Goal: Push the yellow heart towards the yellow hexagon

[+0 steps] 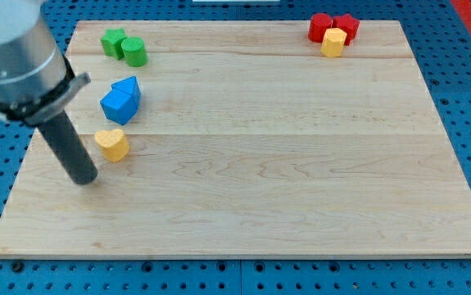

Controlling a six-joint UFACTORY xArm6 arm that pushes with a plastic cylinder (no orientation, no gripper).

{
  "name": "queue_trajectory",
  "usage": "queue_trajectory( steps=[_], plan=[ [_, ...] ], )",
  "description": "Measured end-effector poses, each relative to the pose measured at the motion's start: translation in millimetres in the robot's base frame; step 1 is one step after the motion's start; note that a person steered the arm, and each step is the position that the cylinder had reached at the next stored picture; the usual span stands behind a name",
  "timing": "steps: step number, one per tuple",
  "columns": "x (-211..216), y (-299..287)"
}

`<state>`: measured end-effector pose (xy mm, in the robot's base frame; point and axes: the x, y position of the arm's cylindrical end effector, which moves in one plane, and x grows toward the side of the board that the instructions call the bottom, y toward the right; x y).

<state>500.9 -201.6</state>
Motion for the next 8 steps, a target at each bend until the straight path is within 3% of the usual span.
queue_trajectory(
  steps=[1, 2, 3, 4, 5, 6, 7, 8],
  plan=[
    [-23.3, 31.7],
    [-34.5, 112.2],
    [-43.1, 116.3],
    [-20.4, 75.4],
    [-37.1, 31.3],
    [-82.9, 101.3],
    [-85.8, 202.2],
    [-54.8, 221.3]
  ],
)
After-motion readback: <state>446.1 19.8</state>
